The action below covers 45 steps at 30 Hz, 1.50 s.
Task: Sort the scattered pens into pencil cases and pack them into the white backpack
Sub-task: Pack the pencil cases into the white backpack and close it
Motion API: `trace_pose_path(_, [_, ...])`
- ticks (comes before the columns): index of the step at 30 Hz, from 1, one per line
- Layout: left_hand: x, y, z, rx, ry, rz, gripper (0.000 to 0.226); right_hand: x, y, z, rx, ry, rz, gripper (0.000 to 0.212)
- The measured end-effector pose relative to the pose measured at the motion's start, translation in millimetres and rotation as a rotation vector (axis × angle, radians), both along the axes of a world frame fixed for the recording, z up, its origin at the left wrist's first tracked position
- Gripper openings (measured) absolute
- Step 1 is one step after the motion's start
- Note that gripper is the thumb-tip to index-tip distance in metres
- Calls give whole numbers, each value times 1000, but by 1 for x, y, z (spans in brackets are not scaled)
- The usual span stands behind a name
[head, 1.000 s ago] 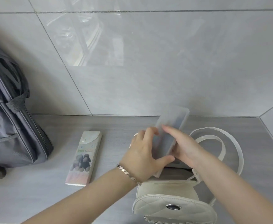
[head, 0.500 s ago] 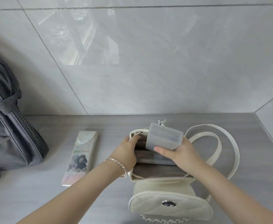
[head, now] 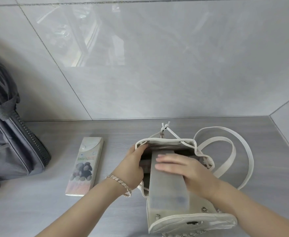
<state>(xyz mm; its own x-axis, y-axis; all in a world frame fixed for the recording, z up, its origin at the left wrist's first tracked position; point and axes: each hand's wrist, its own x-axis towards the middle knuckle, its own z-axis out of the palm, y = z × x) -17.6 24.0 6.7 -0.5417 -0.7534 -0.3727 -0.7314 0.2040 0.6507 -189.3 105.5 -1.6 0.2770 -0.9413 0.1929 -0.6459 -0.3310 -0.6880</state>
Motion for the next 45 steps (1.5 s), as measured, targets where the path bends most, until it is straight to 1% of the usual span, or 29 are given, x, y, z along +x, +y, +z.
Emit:
trace_pose_path(2, [1, 0, 1, -2, 14, -2, 72, 4, 6, -7, -46, 14, 46, 31])
trace_pose_path(5, [2, 0, -1, 2, 28, -7, 71, 8, 8, -13, -108, 25, 77, 29])
trace_pose_path(9, [5, 2, -2, 5, 33, -26, 68, 6, -2, -11, -105, 11, 94, 31])
trace_pose_path(12, [8, 3, -4, 9, 35, -57, 65, 1, -12, -13, -41, -1, 46, 29])
trace_pose_path(14, [9, 4, -2, 28, 44, -93, 65, -3, -18, -8, 111, -42, -19, 38])
trace_pose_path(15, [9, 4, -2, 36, 49, -97, 65, -6, -20, -7, 182, -14, -39, 44])
trace_pose_path(16, [10, 4, -1, 44, 52, -85, 65, -9, -22, -7, 227, 90, -61, 46])
trace_pose_path(19, [12, 3, -1, 42, 50, -59, 73, -6, -30, -4, 336, 639, -142, 41])
trace_pose_path(20, [12, 4, -2, 39, 43, -73, 75, -3, -31, -4, 312, 804, -183, 44])
trace_pose_path(21, [11, 5, -1, 39, 42, -84, 76, 2, -33, -4, 350, 906, -218, 51])
trace_pose_path(22, [9, 6, -1, 43, 43, -81, 76, 6, -36, -7, 344, 985, -267, 57])
trace_pose_path(23, [7, 7, -1, 51, 45, -66, 76, 10, -37, -7, 357, 1029, -302, 58])
trace_pose_path(24, [5, 8, 0, 57, 49, -44, 76, 12, -39, -10, 414, 1006, -279, 58])
trace_pose_path(25, [3, 8, 0, 60, 53, -25, 76, 12, -39, -18, 428, 936, -251, 56])
trace_pose_path(26, [1, 8, 0, 61, 59, -12, 76, 13, -38, -20, 504, 842, -178, 54])
trace_pose_path(27, [0, 8, -1, 66, 61, -5, 76, 16, -38, -17, 490, 754, -133, 53])
trace_pose_path(29, [-1, 7, -2, 81, 71, 6, 75, 24, -39, -15, 352, 633, -69, 48])
trace_pose_path(30, [0, 7, -3, 89, 77, 8, 75, 31, -40, -14, 336, 586, -58, 46])
trace_pose_path(31, [0, 8, -2, 97, 86, 7, 75, 35, -43, -17, 368, 574, -74, 43])
trace_pose_path(33, [0, 12, -1, 123, 97, 8, 77, 40, -49, -28, 465, 582, -151, 40])
trace_pose_path(36, [0, 20, -4, 112, 82, -2, 79, 46, -63, -40, 612, 629, -216, 44])
trace_pose_path(39, [-1, 16, -7, 100, 82, 53, 79, 53, -78, -47, 674, 645, -195, 45])
trace_pose_path(42, [-5, 4, -3, 112, 113, 95, 75, 53, -78, -44, 694, 622, -273, 45])
trace_pose_path(45, [-6, 0, -3, 98, 110, 82, 75, 48, -62, -31, 744, 778, -365, 47])
